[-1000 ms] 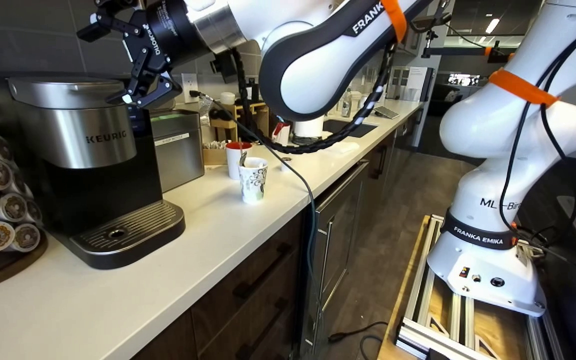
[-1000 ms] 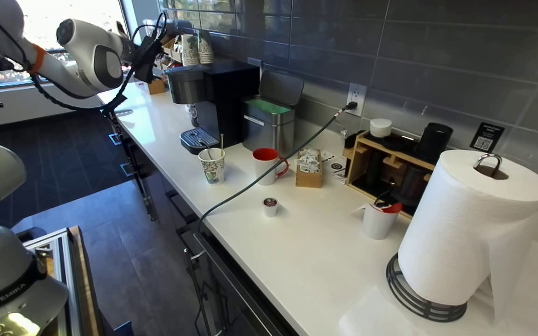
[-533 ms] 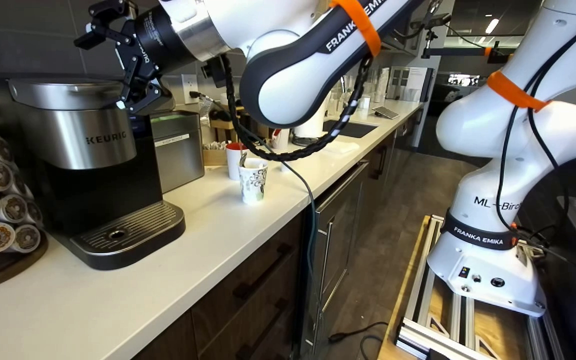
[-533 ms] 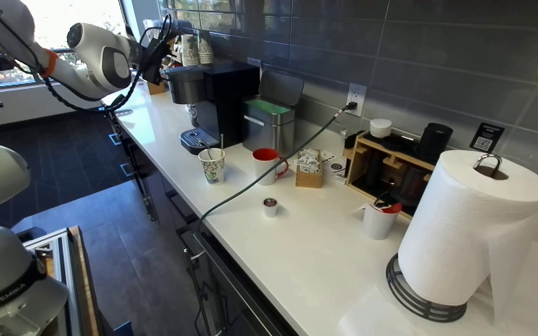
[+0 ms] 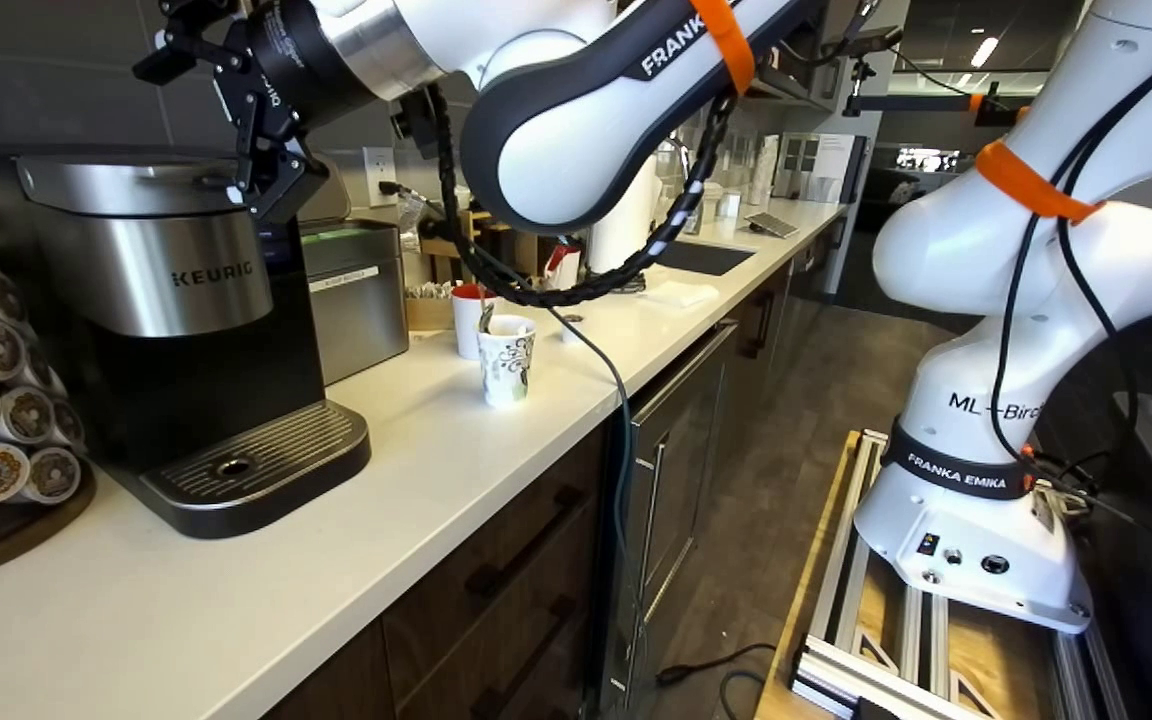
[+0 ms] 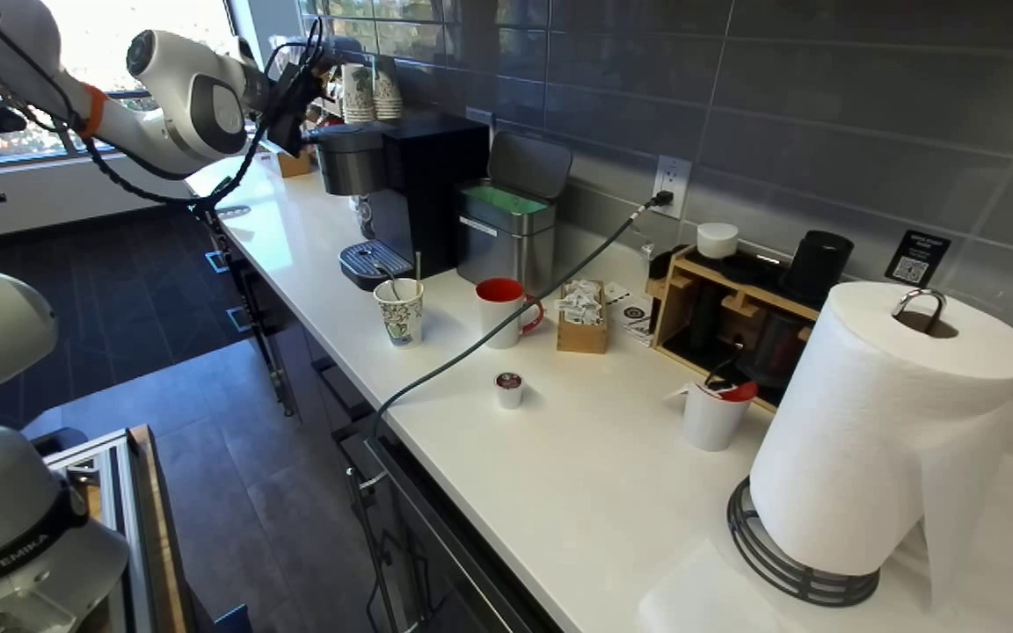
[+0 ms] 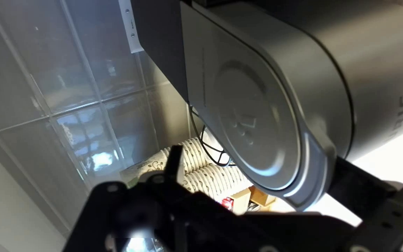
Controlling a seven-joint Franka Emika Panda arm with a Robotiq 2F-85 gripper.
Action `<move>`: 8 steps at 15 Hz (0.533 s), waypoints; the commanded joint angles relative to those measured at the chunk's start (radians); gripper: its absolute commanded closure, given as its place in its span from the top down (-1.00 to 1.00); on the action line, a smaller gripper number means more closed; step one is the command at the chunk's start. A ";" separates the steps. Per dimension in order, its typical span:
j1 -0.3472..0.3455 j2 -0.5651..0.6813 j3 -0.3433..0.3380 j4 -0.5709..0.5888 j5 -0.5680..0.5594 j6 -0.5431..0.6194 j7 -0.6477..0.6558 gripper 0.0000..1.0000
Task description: Open the coffeemaker chamber.
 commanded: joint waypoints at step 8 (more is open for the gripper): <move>0.084 -0.092 -0.173 0.076 0.057 -0.011 0.036 1.00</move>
